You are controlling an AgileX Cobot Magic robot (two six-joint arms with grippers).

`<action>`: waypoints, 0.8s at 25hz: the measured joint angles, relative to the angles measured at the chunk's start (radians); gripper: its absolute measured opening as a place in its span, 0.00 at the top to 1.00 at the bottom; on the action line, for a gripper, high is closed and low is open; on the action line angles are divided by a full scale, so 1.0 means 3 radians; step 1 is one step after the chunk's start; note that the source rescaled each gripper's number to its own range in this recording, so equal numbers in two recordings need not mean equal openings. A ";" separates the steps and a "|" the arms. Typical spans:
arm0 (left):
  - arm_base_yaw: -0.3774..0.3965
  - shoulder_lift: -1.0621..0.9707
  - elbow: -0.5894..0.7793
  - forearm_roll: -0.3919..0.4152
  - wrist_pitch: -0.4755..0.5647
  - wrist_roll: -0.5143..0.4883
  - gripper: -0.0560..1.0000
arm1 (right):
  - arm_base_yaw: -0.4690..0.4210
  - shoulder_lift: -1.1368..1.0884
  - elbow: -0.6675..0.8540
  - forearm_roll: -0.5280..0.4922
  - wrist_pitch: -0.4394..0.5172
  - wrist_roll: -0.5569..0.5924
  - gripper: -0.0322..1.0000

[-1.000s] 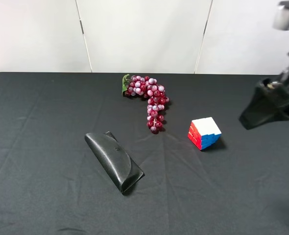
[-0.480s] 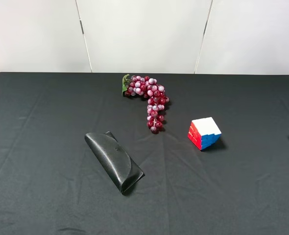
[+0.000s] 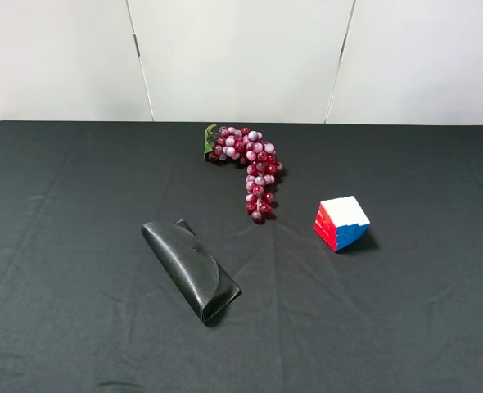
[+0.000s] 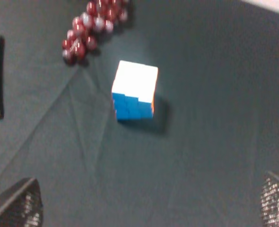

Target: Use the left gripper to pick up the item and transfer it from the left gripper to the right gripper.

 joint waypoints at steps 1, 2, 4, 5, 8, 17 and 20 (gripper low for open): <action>0.0000 0.0000 0.0000 0.0000 0.0000 0.0000 0.03 | 0.0000 -0.0100 0.0049 0.0000 -0.0010 0.0010 0.01; 0.0000 0.0000 0.0000 0.0000 0.0000 0.0000 0.03 | 0.0000 -0.0190 0.0090 0.0000 -0.0010 0.0031 0.01; 0.0000 0.0000 0.0000 0.0000 0.0000 0.0000 0.03 | 0.0000 -0.0333 0.0182 0.0000 -0.0018 0.0088 0.01; 0.0000 0.0000 0.0000 0.0000 0.0000 0.0000 0.03 | 0.0000 -0.0402 0.0224 0.0000 -0.0022 0.0101 0.01; 0.0000 0.0000 0.0000 0.0000 0.0000 0.0000 0.03 | 0.0000 -0.0560 0.0331 -0.0003 -0.0087 0.0145 0.01; 0.0000 0.0000 0.0000 0.0000 0.0000 0.0000 0.03 | 0.0000 -0.0627 0.0339 -0.0011 -0.0125 0.0172 0.01; 0.0000 0.0000 0.0000 0.0000 0.0000 0.0000 0.03 | -0.0003 -0.0627 0.0339 -0.0011 -0.0143 0.0173 0.01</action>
